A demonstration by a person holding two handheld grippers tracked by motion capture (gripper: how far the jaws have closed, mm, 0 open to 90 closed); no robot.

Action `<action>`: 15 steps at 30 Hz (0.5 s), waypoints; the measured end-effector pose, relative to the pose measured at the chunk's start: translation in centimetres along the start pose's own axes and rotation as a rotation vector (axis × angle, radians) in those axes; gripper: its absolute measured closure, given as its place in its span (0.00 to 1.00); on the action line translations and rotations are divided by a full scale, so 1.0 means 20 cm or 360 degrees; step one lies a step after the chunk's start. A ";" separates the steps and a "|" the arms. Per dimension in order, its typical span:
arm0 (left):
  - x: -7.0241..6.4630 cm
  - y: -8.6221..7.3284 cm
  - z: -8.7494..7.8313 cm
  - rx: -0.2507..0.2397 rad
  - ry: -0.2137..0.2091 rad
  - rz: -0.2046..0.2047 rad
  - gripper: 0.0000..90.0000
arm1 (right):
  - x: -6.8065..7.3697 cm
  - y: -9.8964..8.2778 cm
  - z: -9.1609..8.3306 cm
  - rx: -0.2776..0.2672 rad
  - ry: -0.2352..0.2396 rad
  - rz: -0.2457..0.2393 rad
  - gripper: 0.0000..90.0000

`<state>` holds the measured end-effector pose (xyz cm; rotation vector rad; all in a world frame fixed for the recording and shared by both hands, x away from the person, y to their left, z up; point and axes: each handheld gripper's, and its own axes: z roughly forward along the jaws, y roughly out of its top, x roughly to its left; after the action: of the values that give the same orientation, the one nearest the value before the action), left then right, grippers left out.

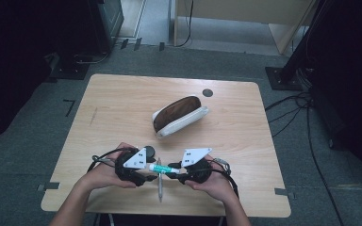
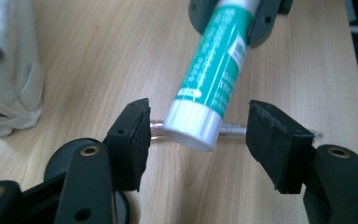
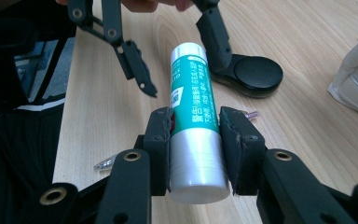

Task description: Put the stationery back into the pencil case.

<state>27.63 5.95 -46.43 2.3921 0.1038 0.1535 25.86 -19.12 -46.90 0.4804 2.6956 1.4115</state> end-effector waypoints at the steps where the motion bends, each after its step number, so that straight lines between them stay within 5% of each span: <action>1: 0.00 0.00 0.00 -0.0001 -0.0004 0.0005 0.46 | 0.00 0.00 0.00 0.0005 0.0001 -0.0003 0.73; 15: 0.00 0.01 0.01 -0.0013 -0.0102 0.0042 0.66 | 0.00 -0.01 0.01 0.0033 0.0087 -0.0012 0.73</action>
<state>27.74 5.77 -46.45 2.3886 0.0419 0.0894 25.91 -18.98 -47.20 0.4385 2.7541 1.4169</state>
